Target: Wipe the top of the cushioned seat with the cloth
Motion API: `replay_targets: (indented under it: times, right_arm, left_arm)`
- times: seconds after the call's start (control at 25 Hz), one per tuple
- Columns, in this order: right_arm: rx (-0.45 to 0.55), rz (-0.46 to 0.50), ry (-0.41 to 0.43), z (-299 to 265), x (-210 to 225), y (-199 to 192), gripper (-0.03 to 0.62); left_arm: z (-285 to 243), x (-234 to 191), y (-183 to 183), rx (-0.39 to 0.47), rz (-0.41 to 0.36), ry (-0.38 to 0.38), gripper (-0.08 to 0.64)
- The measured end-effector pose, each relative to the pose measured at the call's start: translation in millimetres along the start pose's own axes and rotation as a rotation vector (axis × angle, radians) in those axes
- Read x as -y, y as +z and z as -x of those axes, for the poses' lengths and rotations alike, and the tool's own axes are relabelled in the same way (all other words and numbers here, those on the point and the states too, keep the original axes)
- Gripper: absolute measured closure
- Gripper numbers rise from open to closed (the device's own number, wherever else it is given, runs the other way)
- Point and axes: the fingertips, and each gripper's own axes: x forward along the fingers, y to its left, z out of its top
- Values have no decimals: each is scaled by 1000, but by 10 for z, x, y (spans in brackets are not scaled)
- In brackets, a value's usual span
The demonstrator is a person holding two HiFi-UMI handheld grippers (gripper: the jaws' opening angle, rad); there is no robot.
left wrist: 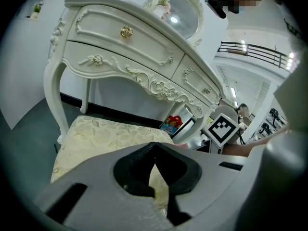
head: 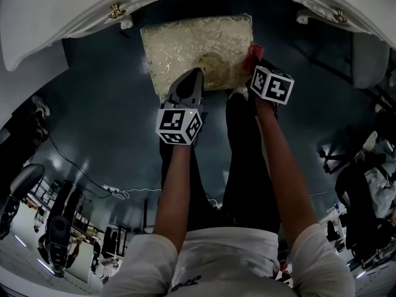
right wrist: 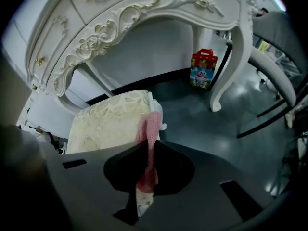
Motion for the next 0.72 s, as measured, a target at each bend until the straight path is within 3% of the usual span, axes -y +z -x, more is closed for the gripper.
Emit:
replay_targets:
  times: [0.24,0.36,0.52,0.72]
  right_arm:
    - [-33,-4,-40,-92,152,-13,569]
    - [8,-26,-39,12,-10,70,569]
    - [43,-11,91,120,-767,60,569]
    - [-17,69,263,4,-1841,-221,569]
  left_arm:
    - [65,-62,-22,-2,10,2,548]
    - [140,-140,-14,5,18,10,548]
    - [335,-397,1,11,30,44,548]
    - [706,-853,62,42,55,132,548]
